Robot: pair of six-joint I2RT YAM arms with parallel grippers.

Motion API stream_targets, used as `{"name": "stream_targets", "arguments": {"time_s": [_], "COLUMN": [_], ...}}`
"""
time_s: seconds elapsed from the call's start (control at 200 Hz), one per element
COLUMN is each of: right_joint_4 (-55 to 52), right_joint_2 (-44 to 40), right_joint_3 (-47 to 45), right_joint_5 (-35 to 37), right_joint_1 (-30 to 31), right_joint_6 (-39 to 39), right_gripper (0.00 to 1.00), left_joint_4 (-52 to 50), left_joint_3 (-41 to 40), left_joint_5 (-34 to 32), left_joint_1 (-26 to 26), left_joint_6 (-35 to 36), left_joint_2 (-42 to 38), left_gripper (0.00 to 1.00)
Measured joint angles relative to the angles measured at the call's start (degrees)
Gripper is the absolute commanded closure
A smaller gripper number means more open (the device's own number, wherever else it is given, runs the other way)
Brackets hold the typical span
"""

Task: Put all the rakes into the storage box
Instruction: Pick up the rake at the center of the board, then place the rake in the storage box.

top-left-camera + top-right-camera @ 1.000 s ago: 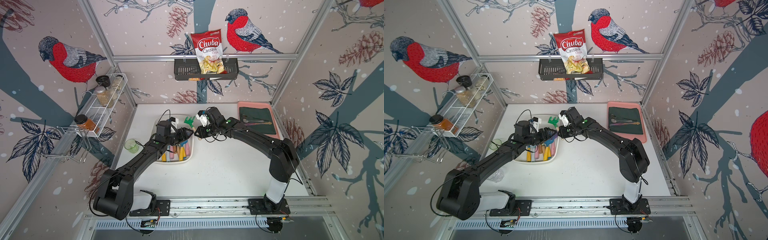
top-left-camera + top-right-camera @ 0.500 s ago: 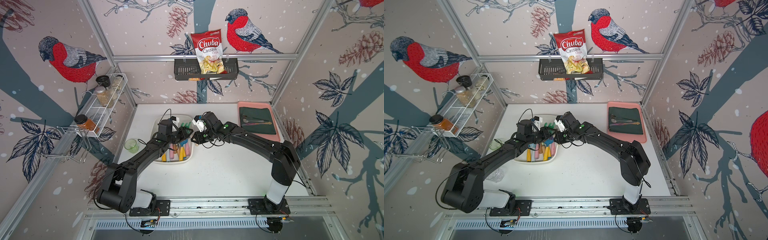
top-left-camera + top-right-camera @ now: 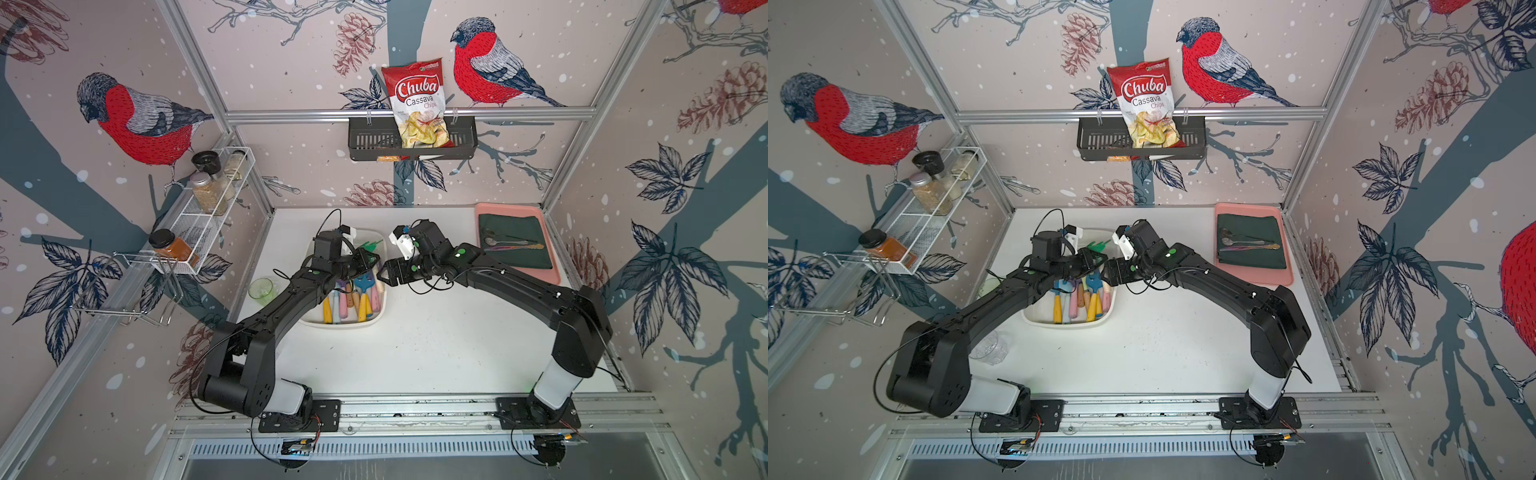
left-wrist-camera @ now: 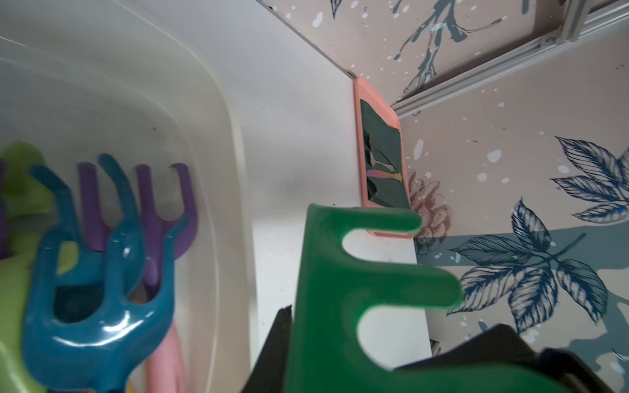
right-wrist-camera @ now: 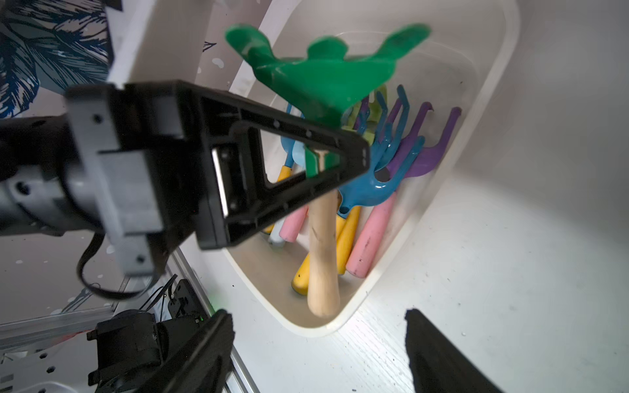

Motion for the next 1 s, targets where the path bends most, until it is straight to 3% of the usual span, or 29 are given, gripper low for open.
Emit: {"name": "stream_targets", "arguments": {"time_s": [0.235, 0.635, 0.83, 1.001], "right_joint_4": [0.07, -0.02, -0.11, -0.26], "right_joint_2": [-5.55, -8.07, -8.07, -8.66], "right_joint_3": [-4.96, -6.93, -6.93, -6.97], "right_joint_5": [-0.02, -0.07, -0.07, -0.04], "right_joint_1": [-4.42, -6.51, -6.51, -6.64], "right_joint_6": [0.00, -0.04, -0.07, -0.09], "right_gripper": [0.16, 0.16, 0.16, 0.16], "left_joint_4": [-10.34, -12.63, -12.55, -12.37], "left_joint_3": [4.83, 3.26, 3.23, 3.26], "left_joint_5": [2.93, 4.44, 4.11, 3.78], "left_joint_1": [2.19, 2.25, 2.25, 2.25], "left_joint_6": [8.39, 10.14, 10.21, 10.67], "left_joint_2": [7.06, 13.55, 14.58, 15.21], "left_gripper": [1.00, 0.98, 0.80, 0.72]}}
